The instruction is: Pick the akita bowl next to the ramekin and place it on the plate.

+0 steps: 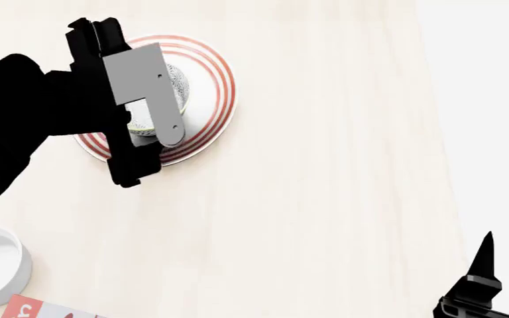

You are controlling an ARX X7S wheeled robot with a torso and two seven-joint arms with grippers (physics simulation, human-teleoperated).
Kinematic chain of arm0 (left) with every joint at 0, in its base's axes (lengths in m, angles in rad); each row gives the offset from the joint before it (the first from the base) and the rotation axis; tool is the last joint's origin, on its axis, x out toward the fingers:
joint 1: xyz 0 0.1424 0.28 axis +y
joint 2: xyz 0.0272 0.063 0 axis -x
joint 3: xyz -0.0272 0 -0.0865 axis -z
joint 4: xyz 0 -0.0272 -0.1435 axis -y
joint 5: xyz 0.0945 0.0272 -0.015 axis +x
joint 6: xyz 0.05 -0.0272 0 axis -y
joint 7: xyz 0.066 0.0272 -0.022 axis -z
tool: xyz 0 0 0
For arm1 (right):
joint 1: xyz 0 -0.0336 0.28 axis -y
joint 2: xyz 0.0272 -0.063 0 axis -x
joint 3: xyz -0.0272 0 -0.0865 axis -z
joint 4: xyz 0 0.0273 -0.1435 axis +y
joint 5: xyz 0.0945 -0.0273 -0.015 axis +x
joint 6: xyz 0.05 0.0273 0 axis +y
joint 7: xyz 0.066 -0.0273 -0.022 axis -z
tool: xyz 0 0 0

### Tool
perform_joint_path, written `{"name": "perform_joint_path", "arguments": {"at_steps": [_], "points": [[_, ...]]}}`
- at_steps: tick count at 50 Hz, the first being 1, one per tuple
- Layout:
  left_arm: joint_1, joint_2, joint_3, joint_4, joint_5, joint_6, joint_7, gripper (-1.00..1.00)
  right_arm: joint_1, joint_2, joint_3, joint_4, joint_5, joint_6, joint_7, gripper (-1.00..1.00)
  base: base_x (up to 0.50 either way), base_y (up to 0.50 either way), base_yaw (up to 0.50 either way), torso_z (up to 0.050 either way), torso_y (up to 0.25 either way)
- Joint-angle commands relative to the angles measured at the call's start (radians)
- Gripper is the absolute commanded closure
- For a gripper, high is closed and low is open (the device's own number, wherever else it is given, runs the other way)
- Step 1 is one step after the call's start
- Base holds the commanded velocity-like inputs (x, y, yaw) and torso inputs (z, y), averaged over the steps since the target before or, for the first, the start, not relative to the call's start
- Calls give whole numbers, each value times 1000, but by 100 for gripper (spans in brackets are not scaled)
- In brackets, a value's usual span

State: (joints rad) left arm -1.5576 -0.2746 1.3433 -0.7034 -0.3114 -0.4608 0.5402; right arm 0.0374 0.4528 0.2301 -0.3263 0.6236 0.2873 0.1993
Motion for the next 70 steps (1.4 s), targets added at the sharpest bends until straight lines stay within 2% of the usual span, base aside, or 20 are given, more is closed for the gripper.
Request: {"name": "perform_joint_path", "arguments": {"at_steps": [1, 22, 35, 43, 53, 65, 70], "points": [[-10, -25, -6, 59, -6, -28, -7, -100, 2, -1, -1, 8, 0, -4, 0, -100, 0, 0, 0, 0, 0], [-38, -41, -56, 207, -45, -52, -29, -100, -4, 5, -5, -8, -4, -2, 9, -100, 0, 0, 0, 0, 0], [-88, -107, -107, 363, -83, -107, -46, -100, -7, 4, -7, 1, -10, -15, 6, -100, 0, 0, 0, 0, 0], [-141, -159, -179, 468, -130, -153, -69, -100, -10, 4, -11, 1, -16, -20, 5, -100, 0, 0, 0, 0, 0], [-174, -204, -312, 609, -229, -230, -155, -100, -12, 4, -16, 5, -23, -29, 2, -100, 0, 0, 0, 0, 0], [-122, -286, -493, 749, -361, -348, -354, -100, -19, 5, -19, 5, -29, -39, -2, -100, 0, 0, 0, 0, 0], [-62, -352, -564, 861, -419, -382, -451, -100, -22, 6, -20, 3, -31, -42, -2, -100, 0, 0, 0, 0, 0]]}}
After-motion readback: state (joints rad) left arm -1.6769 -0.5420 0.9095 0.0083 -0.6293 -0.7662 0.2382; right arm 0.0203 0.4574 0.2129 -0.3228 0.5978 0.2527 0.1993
